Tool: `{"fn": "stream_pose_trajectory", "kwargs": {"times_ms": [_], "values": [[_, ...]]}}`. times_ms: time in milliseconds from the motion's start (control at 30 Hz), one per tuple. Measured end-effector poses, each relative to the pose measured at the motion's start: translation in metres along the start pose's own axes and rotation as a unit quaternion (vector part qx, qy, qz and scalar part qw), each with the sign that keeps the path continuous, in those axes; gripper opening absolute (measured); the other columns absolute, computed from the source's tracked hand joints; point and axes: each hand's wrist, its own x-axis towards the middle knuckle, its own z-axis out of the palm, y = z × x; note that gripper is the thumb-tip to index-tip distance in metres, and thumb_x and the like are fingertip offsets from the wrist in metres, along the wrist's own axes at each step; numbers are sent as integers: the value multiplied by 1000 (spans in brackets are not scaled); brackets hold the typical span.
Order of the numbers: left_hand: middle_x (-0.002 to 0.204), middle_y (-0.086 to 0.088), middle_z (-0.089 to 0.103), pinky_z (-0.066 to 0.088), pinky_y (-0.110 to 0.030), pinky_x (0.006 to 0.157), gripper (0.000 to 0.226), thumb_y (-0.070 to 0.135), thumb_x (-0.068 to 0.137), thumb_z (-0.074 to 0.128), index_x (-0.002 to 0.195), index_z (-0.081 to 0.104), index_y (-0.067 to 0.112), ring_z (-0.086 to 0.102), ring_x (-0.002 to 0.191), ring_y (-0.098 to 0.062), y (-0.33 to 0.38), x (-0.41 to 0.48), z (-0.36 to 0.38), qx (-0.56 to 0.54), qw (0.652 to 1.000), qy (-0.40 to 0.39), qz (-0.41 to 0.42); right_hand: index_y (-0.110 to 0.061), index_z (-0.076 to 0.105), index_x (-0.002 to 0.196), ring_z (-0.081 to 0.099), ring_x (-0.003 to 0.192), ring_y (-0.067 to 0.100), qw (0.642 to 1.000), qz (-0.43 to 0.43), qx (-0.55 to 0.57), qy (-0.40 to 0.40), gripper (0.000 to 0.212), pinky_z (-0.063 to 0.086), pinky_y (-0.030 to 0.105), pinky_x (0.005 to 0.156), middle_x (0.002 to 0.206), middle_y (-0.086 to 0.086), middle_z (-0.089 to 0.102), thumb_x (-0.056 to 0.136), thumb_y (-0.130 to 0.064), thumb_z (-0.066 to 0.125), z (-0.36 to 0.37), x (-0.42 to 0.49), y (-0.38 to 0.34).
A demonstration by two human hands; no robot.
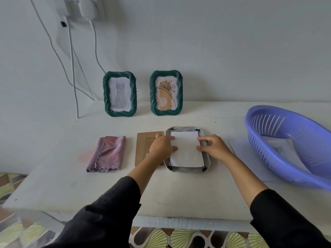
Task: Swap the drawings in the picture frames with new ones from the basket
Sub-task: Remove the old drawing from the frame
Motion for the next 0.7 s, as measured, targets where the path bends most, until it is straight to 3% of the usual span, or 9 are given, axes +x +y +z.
{"fn": "stream_pose_trajectory", "kwargs": {"times_ms": [333,467,700], "values": [[135,-10,37,40,-31,101,50,31,90,59,137,46,25,53,114,-25,-3,5,2,-4,1000,13,-5,-15,60,123,49,120,23,999,-14,27,-21,44,37,32,99,130,8,51,80,-16,70,-3,3,3],[135,-9,43,38,-31,102,50,33,89,58,137,46,25,46,121,-23,-6,7,2,5,1000,6,5,-16,60,123,50,118,23,999,-16,25,-26,45,38,31,98,111,-3,49,79,-17,71,-3,4,5],[133,-9,42,41,-30,95,49,34,89,58,136,47,27,48,118,-23,-7,8,1,-3,1000,6,2,-19,61,121,51,115,22,999,-21,13,-24,45,38,34,99,110,-5,47,78,-21,72,-3,7,8]]}}
